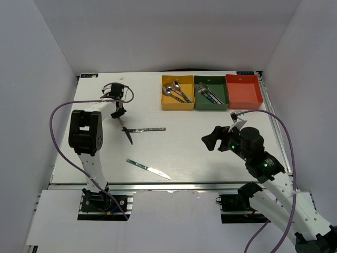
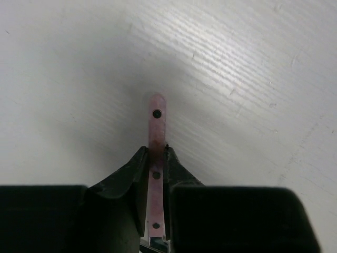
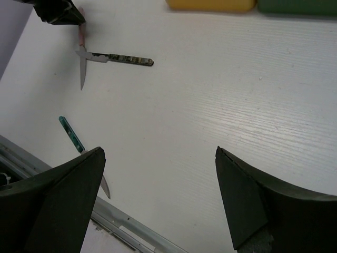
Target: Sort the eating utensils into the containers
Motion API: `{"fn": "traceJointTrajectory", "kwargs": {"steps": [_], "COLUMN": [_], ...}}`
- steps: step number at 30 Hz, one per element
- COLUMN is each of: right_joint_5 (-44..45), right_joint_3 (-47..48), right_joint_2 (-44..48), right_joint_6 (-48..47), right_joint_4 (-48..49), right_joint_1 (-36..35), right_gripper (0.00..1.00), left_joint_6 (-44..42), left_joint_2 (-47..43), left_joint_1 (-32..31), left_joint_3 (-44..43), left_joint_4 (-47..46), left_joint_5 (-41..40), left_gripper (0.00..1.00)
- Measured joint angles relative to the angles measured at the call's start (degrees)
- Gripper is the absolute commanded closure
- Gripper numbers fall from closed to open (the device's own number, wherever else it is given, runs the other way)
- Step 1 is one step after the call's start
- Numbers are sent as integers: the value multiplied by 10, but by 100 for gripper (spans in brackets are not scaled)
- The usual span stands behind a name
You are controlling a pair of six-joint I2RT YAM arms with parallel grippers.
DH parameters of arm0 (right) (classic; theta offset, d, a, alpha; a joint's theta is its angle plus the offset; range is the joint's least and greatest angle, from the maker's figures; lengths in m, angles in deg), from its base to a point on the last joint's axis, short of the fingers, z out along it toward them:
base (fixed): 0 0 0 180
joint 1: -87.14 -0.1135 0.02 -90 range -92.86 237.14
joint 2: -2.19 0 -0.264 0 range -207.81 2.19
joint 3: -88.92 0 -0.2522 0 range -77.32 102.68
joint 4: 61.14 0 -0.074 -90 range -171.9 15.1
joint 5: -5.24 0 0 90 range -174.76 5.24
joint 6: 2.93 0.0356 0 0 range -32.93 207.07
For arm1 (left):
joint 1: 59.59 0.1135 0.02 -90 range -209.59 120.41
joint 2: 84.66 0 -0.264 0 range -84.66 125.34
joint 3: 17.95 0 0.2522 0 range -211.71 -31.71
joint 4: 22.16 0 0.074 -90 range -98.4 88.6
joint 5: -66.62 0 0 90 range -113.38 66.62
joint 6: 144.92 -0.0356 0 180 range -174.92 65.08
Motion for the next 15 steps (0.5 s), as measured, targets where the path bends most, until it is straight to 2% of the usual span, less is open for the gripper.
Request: {"fn": "traceJointTrajectory", "kwargs": {"steps": [7,12,15], "right_joint_5": [-1,-3,-14], "right_joint_3": [-25,-25,-28], "right_joint_2": [34,-5,-22], "right_joint_6": [20,26,33], "right_joint_4": [17,25,40], "right_joint_1": [0,0,0], "right_gripper": [11,11,12], "left_joint_6": [-31,-32,-33], "left_joint_2": [-22,-103,-162], "left_joint_1": [1,1,2], "left_joint_3": [-57,-71,-72], "left_joint_4": [25,80,100], "left_joint_5": [-81,-190,-228], "left_gripper": [100,100,100]}}
